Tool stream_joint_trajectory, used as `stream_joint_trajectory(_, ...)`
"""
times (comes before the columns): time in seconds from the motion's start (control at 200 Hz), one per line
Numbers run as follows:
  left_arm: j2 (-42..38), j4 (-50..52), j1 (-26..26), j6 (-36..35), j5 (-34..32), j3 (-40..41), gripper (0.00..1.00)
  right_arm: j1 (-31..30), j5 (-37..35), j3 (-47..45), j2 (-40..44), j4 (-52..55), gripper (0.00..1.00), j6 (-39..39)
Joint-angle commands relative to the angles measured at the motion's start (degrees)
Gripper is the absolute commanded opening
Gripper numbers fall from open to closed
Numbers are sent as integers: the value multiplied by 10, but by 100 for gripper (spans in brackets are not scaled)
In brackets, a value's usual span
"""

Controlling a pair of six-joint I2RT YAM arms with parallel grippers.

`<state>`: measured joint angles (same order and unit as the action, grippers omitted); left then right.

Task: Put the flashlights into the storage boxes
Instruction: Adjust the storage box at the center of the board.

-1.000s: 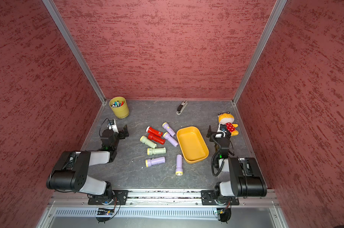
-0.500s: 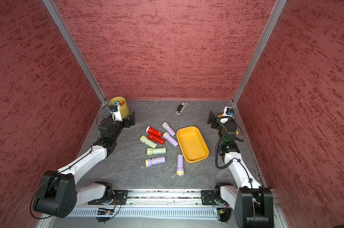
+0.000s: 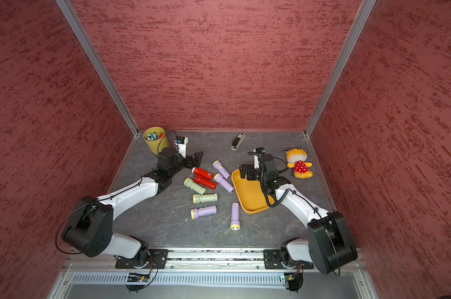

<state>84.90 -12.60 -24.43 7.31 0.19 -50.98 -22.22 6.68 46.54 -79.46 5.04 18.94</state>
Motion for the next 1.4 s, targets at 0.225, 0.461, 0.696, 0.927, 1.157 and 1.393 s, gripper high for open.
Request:
stream_joint_trajectory(0.225,2,152,-21,51,7,-26,99,-50,8,85,-126,64,99,-1)
stream_joint_trajectory(0.461,0,155,-21,44,-7,-31,99,-51,-61,123,-169,111,99,-4)
stream_joint_trajectory(0.696,-4,165,-21,37,-17,-38,99,-43,-147,147,-181,164,99,5)
stream_joint_trajectory(0.927,-14,166,-21,40,-20,-36,99,-20,-154,155,-162,180,98,-7)
stream_joint_trajectory(1.157,-51,179,-14,47,11,-19,99,-22,-106,175,-99,141,91,-52)
stream_joint_trajectory(1.393,-88,181,20,72,30,19,99,-57,-47,293,-182,188,82,-97)
